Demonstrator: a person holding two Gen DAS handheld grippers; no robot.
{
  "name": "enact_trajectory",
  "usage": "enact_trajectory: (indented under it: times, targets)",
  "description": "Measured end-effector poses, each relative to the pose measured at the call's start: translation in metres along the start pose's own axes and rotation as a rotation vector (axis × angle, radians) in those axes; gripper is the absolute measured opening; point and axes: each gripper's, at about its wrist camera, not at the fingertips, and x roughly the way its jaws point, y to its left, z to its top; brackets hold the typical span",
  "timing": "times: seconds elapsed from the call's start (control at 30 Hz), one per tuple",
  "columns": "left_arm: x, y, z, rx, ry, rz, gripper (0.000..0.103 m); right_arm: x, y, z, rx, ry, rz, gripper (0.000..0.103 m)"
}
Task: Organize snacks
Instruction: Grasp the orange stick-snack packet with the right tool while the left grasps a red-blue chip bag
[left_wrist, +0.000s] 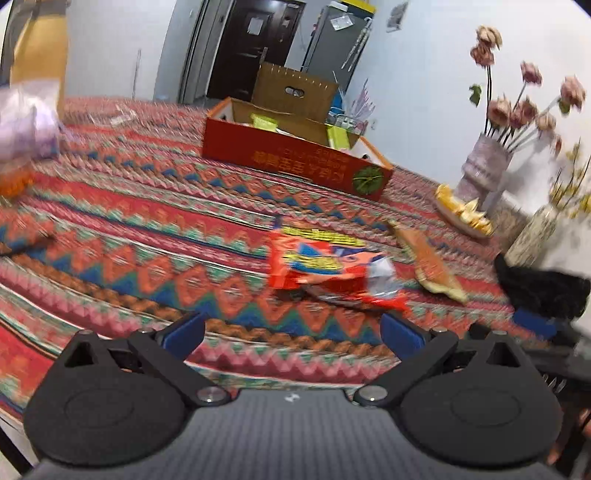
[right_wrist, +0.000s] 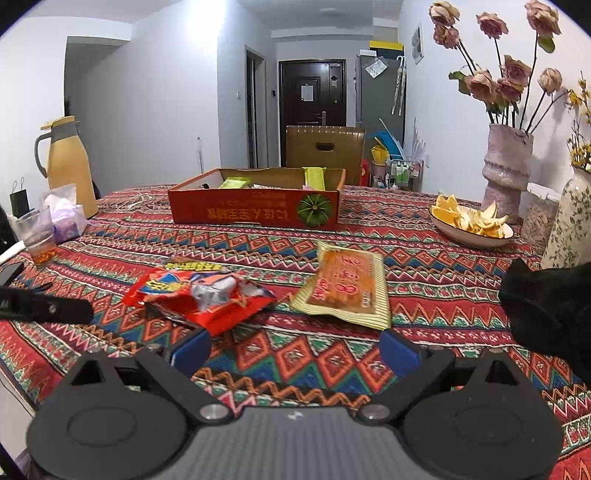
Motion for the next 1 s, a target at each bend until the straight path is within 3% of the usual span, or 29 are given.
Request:
enact_trajectory:
  times: [0.13,0.23,0.6,0.73,0.87,0.93,1.0]
  targets:
    - [0.029,-0.017,0.003,-0.084,0.076,-0.107,0.103,0.007,-0.018,0.0,0.005,0.014,-0.014,0.098]
    - [0.054,-0.036,0.009,-0.072,0.086,-0.127,0.103,0.012,-0.032,0.0,0.023,0.016,-0.02,0.098]
    - [0.154,-0.048,0.067,-0.088,0.107,-0.027,0.103,0.045,-0.069,0.01,0.081,0.053,-0.048,0.098]
    - [0.164,-0.059,0.071,0.037,0.136,-0.03,0.103,0.065,-0.077,0.021,0.098,0.059,-0.04,0.098]
    - [0.16,-0.071,0.055,0.22,0.123,-0.027,0.101,0.09,-0.08,0.035,0.104,0.06,-0.024,0.098]
    - [0.157,-0.073,0.05,0.261,0.092,-0.007,0.081,0.105,-0.079,0.043,0.108,0.066,-0.011,0.098]
    - [0.155,-0.07,0.049,0.278,0.074,-0.015,0.074,0.122,-0.078,0.05,0.116,0.076,0.008,0.098]
